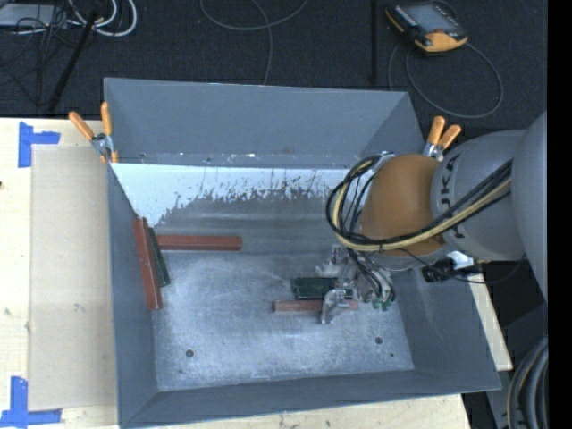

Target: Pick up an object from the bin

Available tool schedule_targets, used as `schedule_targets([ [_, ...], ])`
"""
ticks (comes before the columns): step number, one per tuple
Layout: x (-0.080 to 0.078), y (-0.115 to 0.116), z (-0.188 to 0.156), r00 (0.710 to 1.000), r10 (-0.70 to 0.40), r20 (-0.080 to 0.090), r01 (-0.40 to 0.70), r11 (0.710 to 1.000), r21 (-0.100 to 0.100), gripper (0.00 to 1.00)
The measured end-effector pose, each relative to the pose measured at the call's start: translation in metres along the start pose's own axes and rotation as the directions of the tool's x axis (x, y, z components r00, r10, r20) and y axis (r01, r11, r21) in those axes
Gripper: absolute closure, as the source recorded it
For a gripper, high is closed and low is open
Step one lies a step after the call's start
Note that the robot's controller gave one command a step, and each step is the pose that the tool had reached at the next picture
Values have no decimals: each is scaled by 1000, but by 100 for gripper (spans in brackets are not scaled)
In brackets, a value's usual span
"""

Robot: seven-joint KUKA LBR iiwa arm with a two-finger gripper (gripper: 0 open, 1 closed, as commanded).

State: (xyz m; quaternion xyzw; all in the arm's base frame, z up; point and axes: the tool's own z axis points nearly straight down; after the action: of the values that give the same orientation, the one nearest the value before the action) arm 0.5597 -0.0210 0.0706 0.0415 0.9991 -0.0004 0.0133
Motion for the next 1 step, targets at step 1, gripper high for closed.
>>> schedule_targets([
  [1,0,0,0,1000,7,-1,-7,1000,0,100],
])
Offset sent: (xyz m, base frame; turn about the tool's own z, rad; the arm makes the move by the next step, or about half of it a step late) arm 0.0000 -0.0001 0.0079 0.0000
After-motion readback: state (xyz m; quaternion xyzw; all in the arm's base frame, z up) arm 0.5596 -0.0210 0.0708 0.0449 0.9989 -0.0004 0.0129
